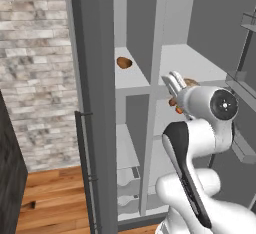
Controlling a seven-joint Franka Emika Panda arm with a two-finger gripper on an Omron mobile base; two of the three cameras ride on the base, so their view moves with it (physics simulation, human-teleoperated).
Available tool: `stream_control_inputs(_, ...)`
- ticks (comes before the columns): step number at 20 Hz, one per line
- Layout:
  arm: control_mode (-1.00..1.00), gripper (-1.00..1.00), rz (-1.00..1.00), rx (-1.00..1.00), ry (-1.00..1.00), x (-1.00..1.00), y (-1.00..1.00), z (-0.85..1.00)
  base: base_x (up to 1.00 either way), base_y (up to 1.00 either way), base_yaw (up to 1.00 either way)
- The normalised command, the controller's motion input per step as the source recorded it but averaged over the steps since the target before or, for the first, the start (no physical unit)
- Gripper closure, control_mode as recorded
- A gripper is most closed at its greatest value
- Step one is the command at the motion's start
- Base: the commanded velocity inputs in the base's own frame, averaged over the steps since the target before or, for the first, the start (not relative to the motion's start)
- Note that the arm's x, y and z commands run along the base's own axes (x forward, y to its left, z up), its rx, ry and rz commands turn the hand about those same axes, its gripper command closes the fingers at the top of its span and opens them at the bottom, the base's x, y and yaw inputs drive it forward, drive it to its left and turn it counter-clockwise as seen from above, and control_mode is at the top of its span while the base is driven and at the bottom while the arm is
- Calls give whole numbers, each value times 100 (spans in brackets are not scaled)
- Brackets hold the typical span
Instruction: Pick up the frozen chicken drumstick from the freezer, place it on any shelf in the fridge, and close the fridge and freezer doors when done.
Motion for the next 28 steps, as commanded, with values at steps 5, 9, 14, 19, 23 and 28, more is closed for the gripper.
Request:
stream_control_inputs(5,-100,100,-8,0,2,-29,-100,44,0,0,0)
stream_control_inputs(9,-100,100,0,-1,20,47,-100,40,0,0,0)
stream_control_inputs(14,-100,100,24,-5,41,54,-52,9,0,0,0)
stream_control_inputs(19,-100,100,11,-12,10,10,0,0,0,0,0)
stream_control_inputs(23,-100,100,9,-25,-7,44,0,-5,0,0,0)
stream_control_inputs(28,-100,100,12,-16,-3,78,-9,-4,0,0,0)
